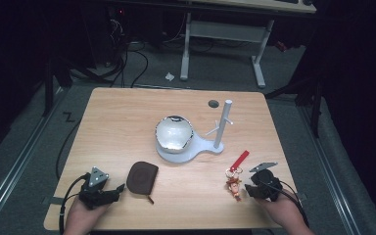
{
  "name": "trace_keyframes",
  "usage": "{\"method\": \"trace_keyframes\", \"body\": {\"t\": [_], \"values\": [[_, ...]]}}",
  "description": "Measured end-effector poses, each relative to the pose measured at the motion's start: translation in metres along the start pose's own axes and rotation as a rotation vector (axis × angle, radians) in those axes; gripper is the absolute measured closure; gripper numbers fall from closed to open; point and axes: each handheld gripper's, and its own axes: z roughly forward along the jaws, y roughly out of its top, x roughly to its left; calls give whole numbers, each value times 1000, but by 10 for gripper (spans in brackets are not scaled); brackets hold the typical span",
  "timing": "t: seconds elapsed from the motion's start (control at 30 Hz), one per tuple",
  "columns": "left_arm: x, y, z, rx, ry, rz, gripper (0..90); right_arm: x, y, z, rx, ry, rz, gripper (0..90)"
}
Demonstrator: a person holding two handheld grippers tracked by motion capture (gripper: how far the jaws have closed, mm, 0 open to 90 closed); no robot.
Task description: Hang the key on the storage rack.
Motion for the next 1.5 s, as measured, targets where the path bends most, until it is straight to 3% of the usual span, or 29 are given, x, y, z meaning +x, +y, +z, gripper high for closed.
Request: {"method": "trace_keyframes", "body": {"t": [0.17,0.47,0.63,0.9,1.1,1.37,1.5], "values": [[0,0,0,1,-1,1,267,6,6,-3,55,-29,-89,568],[0,0,0,1,-2,2,267,8,15,-7,142,-5,-125,546],[1,0,0,0,-7,0,266,9,22,-8,221,16,-189,553],[0,1,0,4,-6,5,265,17,37,-18,230,68,-191,500],[0,1,0,6,-8,7,264,28,52,-20,218,76,-193,447],[0,1,0,5,-10,8,264,40,64,3,234,71,-178,406],[1,1,0,4,-13,7,264,42,61,10,266,64,-186,456]]}}
